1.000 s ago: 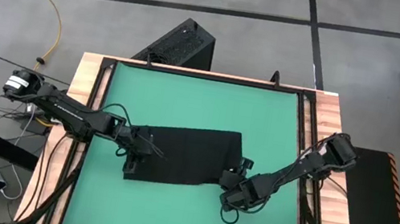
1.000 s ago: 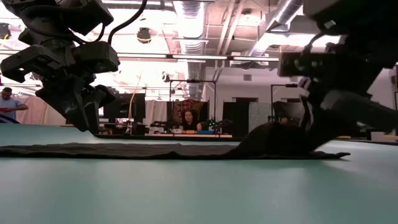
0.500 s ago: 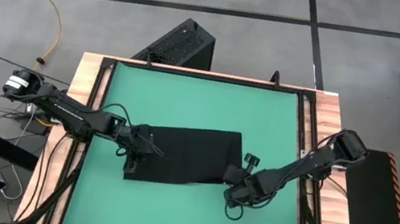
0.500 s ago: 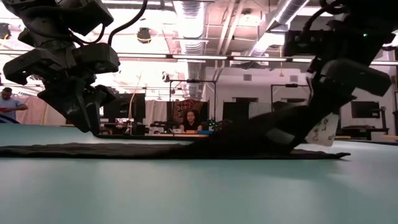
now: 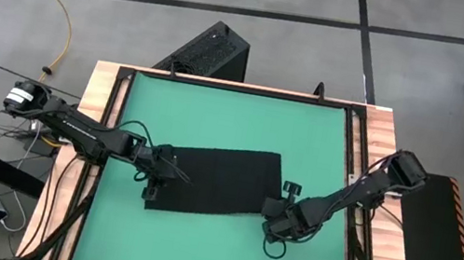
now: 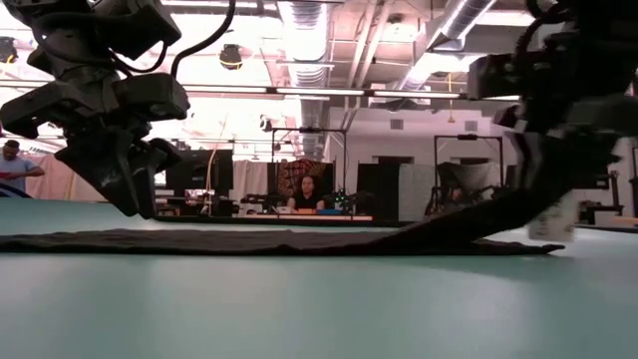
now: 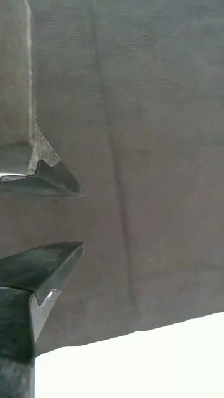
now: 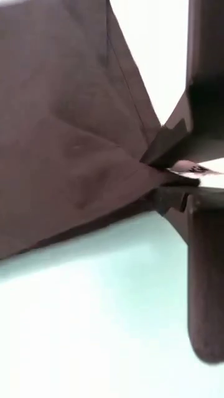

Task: Roll towel
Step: Fold the black towel

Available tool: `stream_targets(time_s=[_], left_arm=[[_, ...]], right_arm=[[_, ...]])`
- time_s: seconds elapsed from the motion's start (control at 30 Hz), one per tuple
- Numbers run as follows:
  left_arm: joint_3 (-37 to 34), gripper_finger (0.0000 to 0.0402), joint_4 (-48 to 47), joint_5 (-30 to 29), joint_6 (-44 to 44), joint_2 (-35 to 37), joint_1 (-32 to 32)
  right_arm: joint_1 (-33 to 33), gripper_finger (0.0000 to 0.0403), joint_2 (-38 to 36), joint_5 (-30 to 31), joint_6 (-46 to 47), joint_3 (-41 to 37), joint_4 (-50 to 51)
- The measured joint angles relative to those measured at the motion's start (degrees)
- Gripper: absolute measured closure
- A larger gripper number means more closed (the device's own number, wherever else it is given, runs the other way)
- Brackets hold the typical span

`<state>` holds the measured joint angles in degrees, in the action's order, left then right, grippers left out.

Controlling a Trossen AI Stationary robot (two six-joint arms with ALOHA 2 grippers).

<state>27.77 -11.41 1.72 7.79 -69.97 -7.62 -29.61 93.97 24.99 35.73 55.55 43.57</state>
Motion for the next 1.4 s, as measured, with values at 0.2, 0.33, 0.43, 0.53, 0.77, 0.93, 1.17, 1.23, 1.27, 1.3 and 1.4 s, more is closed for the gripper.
stream_targets(time_s=[0.2, 0.33, 0.43, 0.53, 0.77, 0.93, 1.17, 1.23, 1.27, 1.3, 1.4], left_arm=[[0.00, 0.0286, -1.37, 0.00, 0.02, 0.00, 0.00], [0.00, 0.0286, -1.74, 0.02, 0.04, 0.00, 0.00], [0.00, 0.0286, -1.79, 0.01, 0.04, 0.00, 0.00], [0.00, 0.0286, -2.22, 0.00, -0.33, 0.00, 0.00], [0.00, 0.0286, -2.38, 1.92, -0.57, 0.00, 0.00], [0.02, 0.0286, -2.80, 2.14, -1.09, 0.00, 0.00], [0.02, 0.0286, -3.32, 2.14, -1.11, 0.00, 0.00], [0.02, 0.0286, -3.25, 2.17, -1.14, 0.00, 0.00], [0.02, 0.0286, -3.25, 2.16, -1.14, 0.00, 0.00], [0.02, 0.0286, -3.25, 2.16, -1.14, 0.00, 0.00], [0.02, 0.0286, -3.25, 2.14, -1.31, 0.00, 0.00]], right_arm=[[-1.84, 0.0285, 0.00, 0.20, 5.71, 0.00, 6.85], [-2.34, 0.0259, 0.00, 1.78, 10.85, 0.00, 11.79], [-2.31, 0.0243, 0.00, 2.45, 13.43, 0.00, 13.80], [-1.77, 0.0237, 0.00, 8.78, 15.36, 0.00, 13.68], [9.27, 0.0238, -3.11, 11.33, 21.84, -0.02, 15.10], [20.85, 0.0243, -6.92, 9.30, 20.64, -0.12, 13.10], [32.48, 0.0249, -7.45, -0.65, 9.31, -5.69, -2.68], [34.73, 0.0247, -7.49, -1.94, 10.13, -7.44, -4.82], [35.56, 0.0246, -7.64, -1.99, 10.27, -8.08, -5.35], [36.14, 0.0246, -7.65, -2.24, 10.30, -8.31, -5.80], [36.80, 0.0245, -7.56, -2.36, 9.11, -8.63, -9.16]])
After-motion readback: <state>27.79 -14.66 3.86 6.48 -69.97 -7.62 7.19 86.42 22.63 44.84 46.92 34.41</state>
